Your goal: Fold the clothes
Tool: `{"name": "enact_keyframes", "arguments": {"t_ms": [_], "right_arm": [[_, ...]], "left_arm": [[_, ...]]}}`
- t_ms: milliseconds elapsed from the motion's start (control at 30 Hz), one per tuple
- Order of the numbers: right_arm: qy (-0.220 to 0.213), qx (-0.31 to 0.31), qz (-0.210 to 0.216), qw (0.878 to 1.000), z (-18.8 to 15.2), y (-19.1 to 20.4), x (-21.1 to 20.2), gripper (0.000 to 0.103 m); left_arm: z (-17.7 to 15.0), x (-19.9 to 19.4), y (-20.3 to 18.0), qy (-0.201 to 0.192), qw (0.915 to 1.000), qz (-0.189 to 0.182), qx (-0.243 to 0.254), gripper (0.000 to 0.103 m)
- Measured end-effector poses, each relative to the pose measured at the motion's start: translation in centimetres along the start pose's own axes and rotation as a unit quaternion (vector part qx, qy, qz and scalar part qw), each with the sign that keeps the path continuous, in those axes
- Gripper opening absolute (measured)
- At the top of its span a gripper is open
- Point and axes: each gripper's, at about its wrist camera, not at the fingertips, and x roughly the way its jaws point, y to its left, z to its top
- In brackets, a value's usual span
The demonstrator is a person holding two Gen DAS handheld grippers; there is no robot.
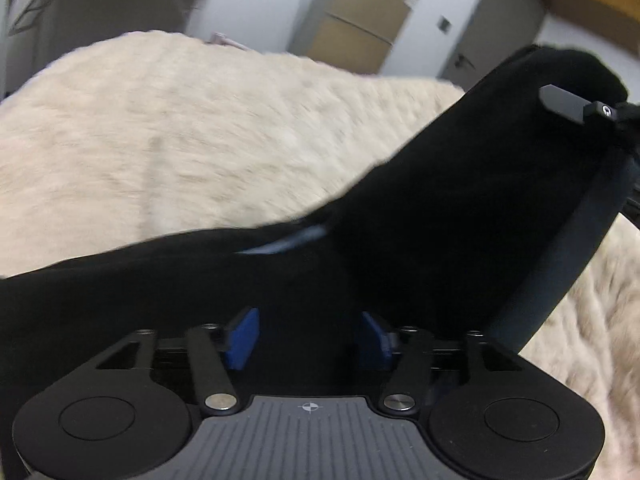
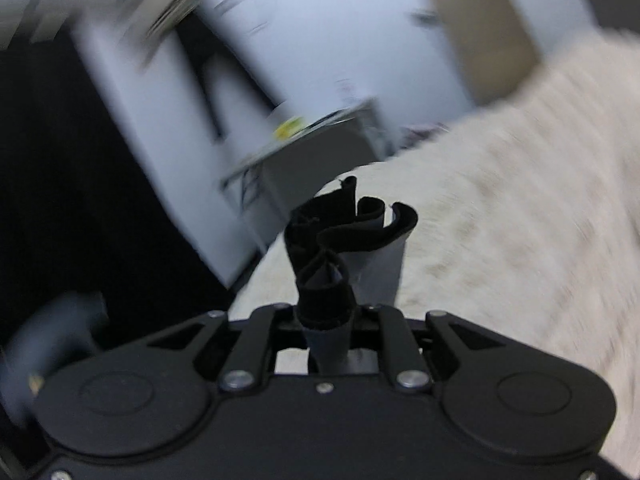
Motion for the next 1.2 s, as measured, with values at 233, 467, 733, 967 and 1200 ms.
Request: {"name": "enact_keyframes", "arguments": {"t_ms": [233, 467, 733, 967, 1200], "right_arm": [[0.111, -0.217, 0.040, 0.969, -9.1, 10.8, 7.5, 0.030], [0.141, -0.309, 0.116, 0.933, -12.1, 14.8, 7.8, 0.063], [0.073, -0.140, 0.056, 0.986, -3.6, 4.2, 5.1, 0.069], [0.124, 0.049, 0.070, 0.989, -3.9, -4.3, 10.7, 0.071], [0.189, 0.121, 0.161, 0.961, -6.0, -7.1, 18.4, 0.076]], "left_arm": [[-3.3, -16.2, 15.5, -0.175, 0.9530, 0.050, -0.242, 0.065], [-5.4, -17.7, 16.2, -0.241, 0.9315, 0.033, -0.270, 0.079], [-1.5, -12.4, 6.7, -0.166, 0.9848, 0.047, -0.022, 0.077], [-3.1, -3.0, -0.8, 0.054, 0.9722, 0.078, 0.214, 0.061], [-3.4, -2.6, 0.6, 0.068, 0.9803, 0.077, 0.169, 0.061]]}}
